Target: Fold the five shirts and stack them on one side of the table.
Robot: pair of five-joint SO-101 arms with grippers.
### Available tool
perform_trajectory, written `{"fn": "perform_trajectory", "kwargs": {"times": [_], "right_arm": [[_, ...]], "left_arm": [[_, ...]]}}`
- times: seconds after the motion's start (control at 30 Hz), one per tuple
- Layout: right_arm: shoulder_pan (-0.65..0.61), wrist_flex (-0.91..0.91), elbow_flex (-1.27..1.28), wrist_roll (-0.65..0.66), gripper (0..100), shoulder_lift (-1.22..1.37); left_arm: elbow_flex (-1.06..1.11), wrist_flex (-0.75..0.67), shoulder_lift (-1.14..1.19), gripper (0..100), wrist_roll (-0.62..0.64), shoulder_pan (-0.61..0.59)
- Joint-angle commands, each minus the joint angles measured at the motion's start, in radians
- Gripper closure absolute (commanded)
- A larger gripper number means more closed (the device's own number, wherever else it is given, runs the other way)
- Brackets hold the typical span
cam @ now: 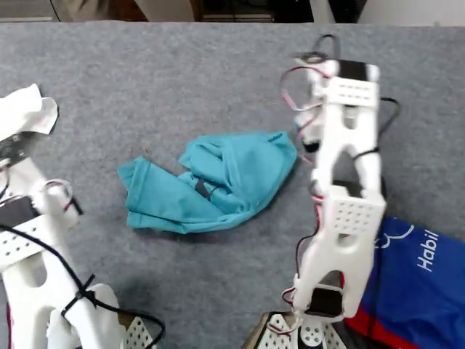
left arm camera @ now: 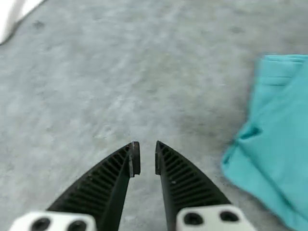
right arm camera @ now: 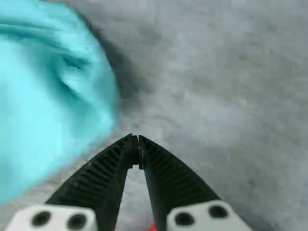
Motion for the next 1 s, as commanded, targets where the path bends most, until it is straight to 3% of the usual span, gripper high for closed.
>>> {"fn": "perform_trajectory", "kwargs": {"times": [0.0,0.2,0.33,0.47,0.6,0.97], "right_arm": [[0.108,0.025,-0.038,0.049,99.2,-0.004],[0.262,0.023,0.137,0.157,98.4,-0.013],[0.257,0.025,0.222,0.124,88.5,-0.067],[0.108,0.025,0.308,0.046,77.6,-0.166],[-0.107,0.025,0.363,-0.057,76.1,-0.268],[-0.556,0.023,0.229,-0.279,76.1,-0.265]], "left_arm": [[-0.005,-0.06,-0.01,93,0.078,0.117],[-0.002,-0.129,-0.008,93,0.103,0.224],[0.048,-0.193,-0.007,93,0.104,0.252],[0.167,-0.319,-0.007,93,0.106,0.299],[0.31,-0.511,-0.007,93,0.106,0.344],[0.399,-0.529,-0.008,94,0.173,0.382]]}}
